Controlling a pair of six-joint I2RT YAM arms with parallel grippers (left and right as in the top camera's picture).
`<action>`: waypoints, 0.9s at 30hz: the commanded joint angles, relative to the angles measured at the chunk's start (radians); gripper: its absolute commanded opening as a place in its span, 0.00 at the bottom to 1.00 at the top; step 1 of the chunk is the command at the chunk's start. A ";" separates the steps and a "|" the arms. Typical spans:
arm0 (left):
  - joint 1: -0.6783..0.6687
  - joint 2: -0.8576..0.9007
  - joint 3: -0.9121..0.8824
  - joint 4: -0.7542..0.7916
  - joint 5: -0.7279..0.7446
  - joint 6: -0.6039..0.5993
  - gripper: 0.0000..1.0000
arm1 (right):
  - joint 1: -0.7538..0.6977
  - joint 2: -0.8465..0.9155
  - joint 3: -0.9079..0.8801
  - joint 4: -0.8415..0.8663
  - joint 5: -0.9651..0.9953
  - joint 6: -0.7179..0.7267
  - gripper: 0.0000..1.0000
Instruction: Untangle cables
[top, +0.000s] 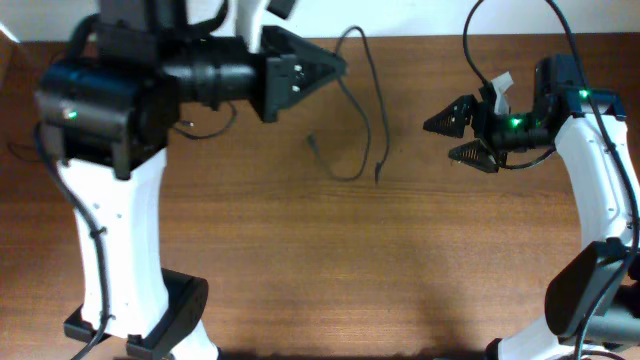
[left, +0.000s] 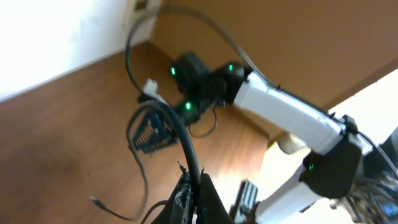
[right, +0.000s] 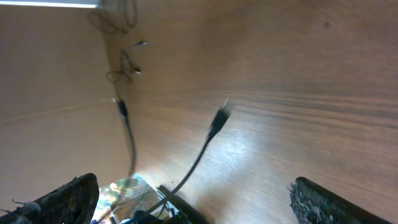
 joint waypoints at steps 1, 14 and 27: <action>-0.060 -0.008 -0.097 0.003 -0.060 0.040 0.00 | 0.004 -0.110 0.076 0.003 -0.064 -0.043 0.99; -0.191 0.039 -0.283 0.109 -0.078 0.040 0.00 | 0.006 -0.327 0.115 0.006 -0.093 -0.065 0.98; -0.191 0.039 -0.283 0.127 0.097 -0.092 0.00 | 0.059 -0.326 0.114 -0.013 -0.089 -0.465 0.98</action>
